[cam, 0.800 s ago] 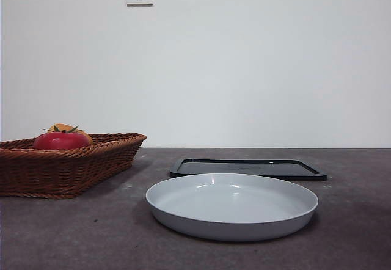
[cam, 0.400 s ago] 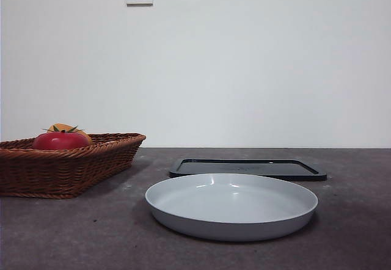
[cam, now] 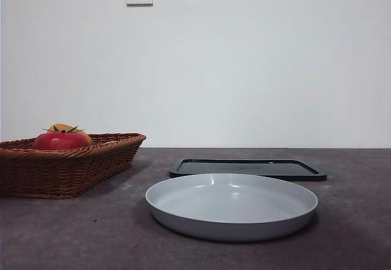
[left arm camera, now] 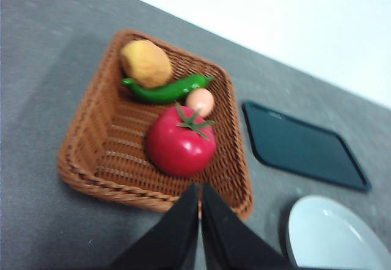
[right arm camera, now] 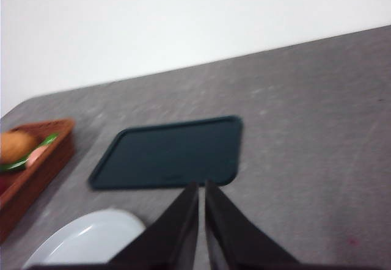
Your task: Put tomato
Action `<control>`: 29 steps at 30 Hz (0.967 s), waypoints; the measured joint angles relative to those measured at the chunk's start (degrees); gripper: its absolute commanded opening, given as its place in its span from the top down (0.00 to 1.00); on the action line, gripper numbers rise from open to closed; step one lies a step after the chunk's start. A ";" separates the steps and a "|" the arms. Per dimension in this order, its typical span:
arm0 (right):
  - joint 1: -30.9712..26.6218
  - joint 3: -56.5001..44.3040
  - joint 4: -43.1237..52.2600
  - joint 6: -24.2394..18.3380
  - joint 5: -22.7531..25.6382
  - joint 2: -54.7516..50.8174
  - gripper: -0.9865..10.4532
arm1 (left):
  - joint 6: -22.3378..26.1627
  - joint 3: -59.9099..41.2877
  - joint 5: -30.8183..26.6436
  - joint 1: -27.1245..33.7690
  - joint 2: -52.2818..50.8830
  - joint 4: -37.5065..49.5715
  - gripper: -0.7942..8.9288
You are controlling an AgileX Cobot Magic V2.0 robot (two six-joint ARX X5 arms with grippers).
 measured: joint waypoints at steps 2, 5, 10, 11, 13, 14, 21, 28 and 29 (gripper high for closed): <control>0.00 3.72 -3.19 -1.40 -1.66 3.17 0.91 | 2.51 3.30 1.55 -0.02 3.13 -2.60 0.91; 0.02 9.20 -8.17 -3.74 -4.15 7.98 0.91 | 6.38 8.17 4.20 0.00 7.96 -6.47 0.91; 0.55 18.71 -16.50 -7.52 -8.20 16.02 0.91 | 11.93 16.09 9.14 -0.17 15.19 -12.57 0.91; 0.87 20.15 -17.86 -8.07 -8.79 17.27 0.91 | 12.55 17.16 9.70 -0.28 16.09 -13.55 0.91; 2.19 23.78 -21.64 -9.49 -10.16 20.46 0.91 | 14.27 20.04 10.54 -0.81 18.45 -16.63 0.91; 2.86 25.05 -23.10 -9.99 -10.54 21.62 0.91 | 14.88 21.11 10.80 -1.18 19.41 -17.88 0.91; 10.27 33.05 -35.26 -14.64 -11.41 29.75 0.91 | 20.33 29.51 13.81 -4.90 24.26 -31.41 0.91; 16.94 33.38 -39.08 -16.94 -11.39 30.77 0.91 | 23.43 29.75 13.86 -6.03 24.26 -34.80 0.91; 17.20 33.38 -39.08 -17.00 -11.39 30.77 0.91 | 23.69 29.75 13.86 -6.03 24.26 -34.60 0.91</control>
